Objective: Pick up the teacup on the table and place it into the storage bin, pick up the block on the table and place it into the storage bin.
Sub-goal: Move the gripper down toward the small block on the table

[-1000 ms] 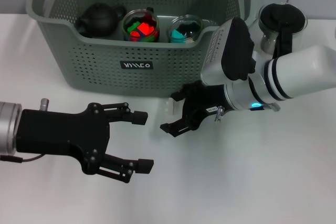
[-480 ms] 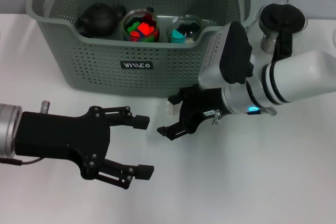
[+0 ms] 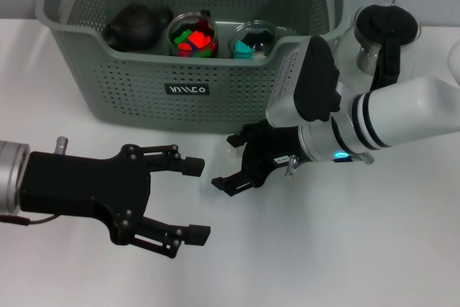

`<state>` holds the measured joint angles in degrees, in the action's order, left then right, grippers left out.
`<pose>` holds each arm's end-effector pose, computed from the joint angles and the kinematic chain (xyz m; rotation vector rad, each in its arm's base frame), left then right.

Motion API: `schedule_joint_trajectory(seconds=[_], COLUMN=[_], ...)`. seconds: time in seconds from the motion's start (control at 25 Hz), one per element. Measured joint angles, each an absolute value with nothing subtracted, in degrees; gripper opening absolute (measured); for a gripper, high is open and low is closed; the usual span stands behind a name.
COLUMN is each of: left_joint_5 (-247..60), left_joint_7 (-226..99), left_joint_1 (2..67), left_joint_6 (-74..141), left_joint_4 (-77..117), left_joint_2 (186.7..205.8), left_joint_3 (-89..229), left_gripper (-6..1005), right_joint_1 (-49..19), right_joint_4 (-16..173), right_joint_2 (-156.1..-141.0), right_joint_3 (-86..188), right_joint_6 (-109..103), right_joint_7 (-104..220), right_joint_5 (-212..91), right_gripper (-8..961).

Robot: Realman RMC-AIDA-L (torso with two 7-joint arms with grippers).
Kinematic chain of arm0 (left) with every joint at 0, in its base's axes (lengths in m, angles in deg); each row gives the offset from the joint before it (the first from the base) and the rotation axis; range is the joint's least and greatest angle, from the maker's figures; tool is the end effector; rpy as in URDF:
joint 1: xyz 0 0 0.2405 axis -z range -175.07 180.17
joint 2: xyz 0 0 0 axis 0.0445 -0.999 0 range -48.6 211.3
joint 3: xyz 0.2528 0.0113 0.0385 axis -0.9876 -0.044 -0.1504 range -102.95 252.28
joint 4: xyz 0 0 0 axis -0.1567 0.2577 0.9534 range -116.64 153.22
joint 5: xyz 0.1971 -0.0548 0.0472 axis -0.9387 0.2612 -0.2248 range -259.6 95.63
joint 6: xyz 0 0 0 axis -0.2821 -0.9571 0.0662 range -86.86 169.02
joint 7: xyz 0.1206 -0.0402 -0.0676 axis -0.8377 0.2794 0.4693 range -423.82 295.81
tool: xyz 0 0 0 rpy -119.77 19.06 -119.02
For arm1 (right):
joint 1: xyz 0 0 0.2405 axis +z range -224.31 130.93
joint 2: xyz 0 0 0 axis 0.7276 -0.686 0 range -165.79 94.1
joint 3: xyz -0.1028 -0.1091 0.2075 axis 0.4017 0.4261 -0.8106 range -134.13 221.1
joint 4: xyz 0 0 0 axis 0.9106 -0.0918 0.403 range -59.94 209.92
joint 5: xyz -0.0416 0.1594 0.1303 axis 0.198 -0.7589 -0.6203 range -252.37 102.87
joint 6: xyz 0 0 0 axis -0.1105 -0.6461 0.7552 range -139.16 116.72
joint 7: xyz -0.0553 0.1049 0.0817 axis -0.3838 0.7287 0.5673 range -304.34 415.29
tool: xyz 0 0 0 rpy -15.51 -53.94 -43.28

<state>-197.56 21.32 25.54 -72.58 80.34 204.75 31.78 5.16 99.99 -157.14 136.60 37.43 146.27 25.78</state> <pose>-0.2264 0.2704 0.0310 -3.0198 -0.3630 -0.7396 0.1669 0.3825 -0.1363 -2.9190 0.2733 0.0031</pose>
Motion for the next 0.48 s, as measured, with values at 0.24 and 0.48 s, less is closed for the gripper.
schedule_joint_trajectory(seconds=[0.24,0.48], left_joint_5=[-197.58,-197.7], left_joint_7=[22.17,22.93], left_joint_1=[25.64,25.66], left_joint_6=[-72.85,-73.72], left_joint_4=[80.65,82.17], left_joint_2=[204.64,204.29], left_joint_3=[31.78,32.26], left_gripper=[969,969], right_joint_1=[4.76,1.4], right_joint_4=[100.96,105.96], right_joint_2=[-156.81,-155.12], right_joint_3=[136.21,132.18], right_joint_6=[38.86,47.03], right_joint_7=[145.99,144.06], right_joint_5=[25.13,24.38], right_gripper=[927,927])
